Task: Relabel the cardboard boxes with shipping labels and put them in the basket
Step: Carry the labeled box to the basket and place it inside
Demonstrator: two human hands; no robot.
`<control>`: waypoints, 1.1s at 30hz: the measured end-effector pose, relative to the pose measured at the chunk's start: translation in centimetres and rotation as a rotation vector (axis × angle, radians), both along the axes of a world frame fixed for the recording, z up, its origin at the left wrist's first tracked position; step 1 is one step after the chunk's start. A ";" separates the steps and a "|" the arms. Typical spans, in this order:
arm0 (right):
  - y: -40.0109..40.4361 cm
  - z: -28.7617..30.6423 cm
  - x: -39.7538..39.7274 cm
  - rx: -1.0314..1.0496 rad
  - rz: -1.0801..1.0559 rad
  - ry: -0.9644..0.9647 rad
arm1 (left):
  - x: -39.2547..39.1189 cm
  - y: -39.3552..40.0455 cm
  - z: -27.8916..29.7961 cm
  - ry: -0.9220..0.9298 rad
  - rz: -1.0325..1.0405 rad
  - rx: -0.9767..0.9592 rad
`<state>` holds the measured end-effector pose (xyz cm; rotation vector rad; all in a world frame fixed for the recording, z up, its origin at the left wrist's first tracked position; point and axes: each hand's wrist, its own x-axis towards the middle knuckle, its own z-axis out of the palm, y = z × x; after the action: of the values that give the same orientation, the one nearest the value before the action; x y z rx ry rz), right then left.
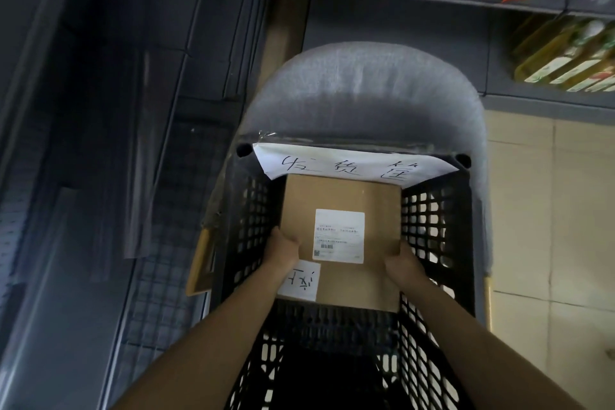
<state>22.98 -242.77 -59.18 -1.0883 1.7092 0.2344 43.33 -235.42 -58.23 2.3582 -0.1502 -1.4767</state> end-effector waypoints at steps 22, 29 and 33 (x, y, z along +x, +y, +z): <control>-0.8 4.5 0.9 -0.253 0.255 0.056 | -0.6 -0.8 4.0 -0.137 -0.277 0.008; -2.7 16.1 2.4 -0.443 0.440 -0.039 | 1.1 -2.5 15.2 -0.241 -0.656 -0.198; -4.4 25.0 3.4 -0.603 0.615 -0.065 | 2.8 -3.9 24.2 -0.477 -0.896 -0.253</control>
<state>26.41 -247.22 -34.14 -2.0384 1.3692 0.0577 46.15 -239.27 -34.05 2.4732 -1.5705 -1.0291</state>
